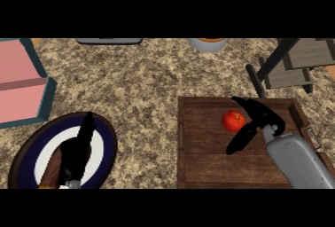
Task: Pick the tomato from the tray and place it in the tiered basket
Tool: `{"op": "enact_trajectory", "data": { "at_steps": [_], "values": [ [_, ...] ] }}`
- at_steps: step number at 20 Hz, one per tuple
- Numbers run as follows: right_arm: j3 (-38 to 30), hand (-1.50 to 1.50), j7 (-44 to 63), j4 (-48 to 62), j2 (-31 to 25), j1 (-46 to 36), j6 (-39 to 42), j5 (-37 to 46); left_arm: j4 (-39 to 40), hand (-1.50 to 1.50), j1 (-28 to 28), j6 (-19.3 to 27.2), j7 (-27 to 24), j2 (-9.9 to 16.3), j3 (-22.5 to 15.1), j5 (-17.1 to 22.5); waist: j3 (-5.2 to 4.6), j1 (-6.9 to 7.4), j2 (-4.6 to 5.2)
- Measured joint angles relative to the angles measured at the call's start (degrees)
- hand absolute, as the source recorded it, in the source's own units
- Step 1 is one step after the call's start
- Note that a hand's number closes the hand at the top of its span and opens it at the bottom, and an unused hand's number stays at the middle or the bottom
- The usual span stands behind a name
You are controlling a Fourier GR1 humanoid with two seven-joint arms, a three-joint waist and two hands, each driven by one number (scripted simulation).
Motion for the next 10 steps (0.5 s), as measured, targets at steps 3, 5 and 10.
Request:
{"op": "enact_trajectory", "data": {
  "at_steps": [3,5,10],
  "values": [
    [-0.8,1.5,-1.1,1.2,1.0,-0.1,0.7,0.8,1.0,0.0,0.3,-0.4,-1.9,-0.2,0.4,-0.1,-0.06,0.04,-0.13],
    [-1.4,1.5,-1.9,1.8,1.5,-0.3,0.5,2.2,0.7,0.0,0.7,-0.9,-2.2,-0.3,0.7,0.1,-0.18,0.04,-0.29],
    [-2.0,1.5,-4.2,2.1,2.5,0.3,-0.2,5.6,1.5,0.0,0.6,-1.1,-2.9,-0.8,1.2,0.0,-0.39,-0.18,-0.61]
  ]
}}
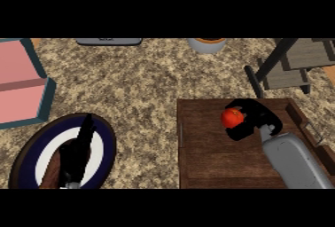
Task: Pick the tomato from the tray and place it in the tiered basket
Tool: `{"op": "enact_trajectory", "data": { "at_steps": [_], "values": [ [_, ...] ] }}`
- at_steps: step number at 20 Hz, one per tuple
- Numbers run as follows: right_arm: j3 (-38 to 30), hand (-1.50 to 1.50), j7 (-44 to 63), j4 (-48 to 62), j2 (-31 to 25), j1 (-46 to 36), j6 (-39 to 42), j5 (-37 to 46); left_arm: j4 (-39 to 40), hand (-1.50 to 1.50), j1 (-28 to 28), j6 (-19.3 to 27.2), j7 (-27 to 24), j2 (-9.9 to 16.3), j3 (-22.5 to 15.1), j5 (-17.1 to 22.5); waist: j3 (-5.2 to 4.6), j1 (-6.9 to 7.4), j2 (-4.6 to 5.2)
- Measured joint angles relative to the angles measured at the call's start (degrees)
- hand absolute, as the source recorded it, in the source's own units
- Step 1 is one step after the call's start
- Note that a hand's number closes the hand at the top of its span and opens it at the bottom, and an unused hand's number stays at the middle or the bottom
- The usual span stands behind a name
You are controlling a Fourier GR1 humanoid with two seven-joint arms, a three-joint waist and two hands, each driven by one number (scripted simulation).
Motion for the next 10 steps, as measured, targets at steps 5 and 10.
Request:
{"op": "enact_trajectory", "data": {
  "at_steps": [5,10],
  "values": [
    [1.3,1.5,-5.6,2.5,0.4,-0.6,-1.5,4.9,-0.2,0.0,0.0,-0.7,0.0,0.0,0.1,-0.1,-0.15,0.0,-0.05],
    [1.3,1.5,-7.9,3.2,0.6,-0.9,-5.1,10.3,-0.3,0.0,-0.5,0.1,1.1,-0.6,-0.1,-1.0,0.1,0.04,0.13]
  ]
}}
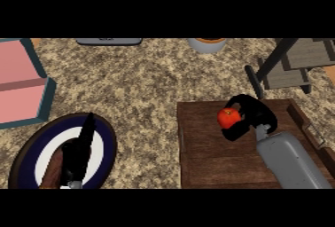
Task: Pick the tomato from the tray and place it in the tiered basket
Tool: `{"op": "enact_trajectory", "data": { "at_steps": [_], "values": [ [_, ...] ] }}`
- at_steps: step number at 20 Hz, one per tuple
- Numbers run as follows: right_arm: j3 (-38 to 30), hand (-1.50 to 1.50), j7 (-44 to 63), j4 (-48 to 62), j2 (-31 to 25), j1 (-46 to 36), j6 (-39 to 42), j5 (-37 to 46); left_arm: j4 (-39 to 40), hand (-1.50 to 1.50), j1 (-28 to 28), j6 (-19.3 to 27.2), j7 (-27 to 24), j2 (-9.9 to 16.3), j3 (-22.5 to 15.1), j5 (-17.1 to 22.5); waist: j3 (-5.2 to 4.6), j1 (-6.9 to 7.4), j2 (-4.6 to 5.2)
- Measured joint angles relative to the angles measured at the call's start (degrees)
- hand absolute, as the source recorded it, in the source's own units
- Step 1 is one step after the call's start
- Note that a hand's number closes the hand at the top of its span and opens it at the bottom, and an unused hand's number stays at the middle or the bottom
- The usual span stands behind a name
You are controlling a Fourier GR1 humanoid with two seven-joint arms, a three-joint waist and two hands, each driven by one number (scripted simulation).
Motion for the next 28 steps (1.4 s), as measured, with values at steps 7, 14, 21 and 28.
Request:
{"op": "enact_trajectory", "data": {
  "at_steps": [7,14,21,28],
  "values": [
    [-10.2,1.5,19.8,-1.6,-5.9,-2.4,-6.8,6.7,-1.4,0.0,2.3,0.7,0.7,0.5,1.0,0.2,0.07,-2.6,-0.49],
    [-18.8,1.5,27.9,-10.7,-11.0,-9.2,-9.2,14.9,-1.6,0.0,3.2,0.8,0.4,0.9,1.6,0.4,0.02,-3.59,-0.95],
    [-23.2,1.5,29.8,-20.2,-16.0,-19.7,-6.6,25.4,-1.7,0.0,3.2,0.4,0.2,1.0,1.4,0.3,-0.13,-3.15,-1.12],
    [-23.4,1.5,29.3,-21.4,-19.3,-31.1,0.9,31.9,-1.7,0.0,2.1,0.1,1.0,0.7,0.8,0.1,-0.13,-1.75,-0.62]
  ]
}}
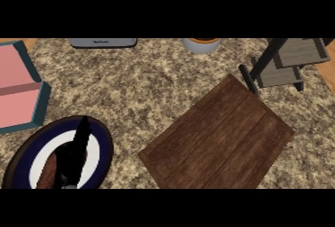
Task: Pick the tomato from the tray and place it in the tiered basket
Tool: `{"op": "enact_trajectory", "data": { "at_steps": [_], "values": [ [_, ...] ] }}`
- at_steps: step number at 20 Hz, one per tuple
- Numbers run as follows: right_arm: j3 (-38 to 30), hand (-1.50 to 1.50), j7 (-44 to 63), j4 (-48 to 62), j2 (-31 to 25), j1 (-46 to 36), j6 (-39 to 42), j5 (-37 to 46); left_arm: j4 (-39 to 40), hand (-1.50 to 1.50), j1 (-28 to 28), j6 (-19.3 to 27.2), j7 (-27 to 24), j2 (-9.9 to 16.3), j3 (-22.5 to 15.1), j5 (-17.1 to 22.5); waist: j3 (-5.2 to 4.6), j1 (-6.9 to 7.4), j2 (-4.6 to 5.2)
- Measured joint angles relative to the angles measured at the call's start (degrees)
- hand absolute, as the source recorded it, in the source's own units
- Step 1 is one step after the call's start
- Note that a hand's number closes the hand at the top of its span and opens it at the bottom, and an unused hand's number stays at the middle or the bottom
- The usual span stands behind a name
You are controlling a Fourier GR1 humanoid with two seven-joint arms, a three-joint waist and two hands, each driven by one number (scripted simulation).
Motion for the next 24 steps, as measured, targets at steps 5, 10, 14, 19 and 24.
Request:
{"op": "enact_trajectory", "data": {
  "at_steps": [5,10,14,19,24],
  "values": [
    [-1.8,1.5,-1.2,4.6,-1.1,-7.5,4.6,3.5,0.0,0.0,-0.6,-0.5,0.0,0.0,-0.4,-0.1,0.09,1.1,0.54],
    [-4.6,1.5,-3.1,11.9,-1.9,-14.7,8.4,7.4,-0.2,0.0,-0.8,-1.2,-0.3,0.1,-0.6,0.0,0.19,2.16,1.04],
    [-7.3,1.5,-4.4,18.9,-2.8,-20.0,9.9,10.3,-0.1,0.0,-1.2,-0.8,-0.1,-0.6,-1.2,-0.5,0.32,2.58,1.38],
    [-9.8,1.5,-6.1,27.7,-1.9,-24.6,9.9,12.9,0.4,0.0,-1.9,-1.3,0.1,-0.4,-0.8,-0.2,0.44,2.85,1.65],
    [-12.7,1.5,-8.5,36.8,-1.8,-26.1,8.2,14.2,0.4,0.0,-2.4,-1.6,0.5,-0.4,-0.7,-0.2,0.51,2.97,1.82]
  ]
}}
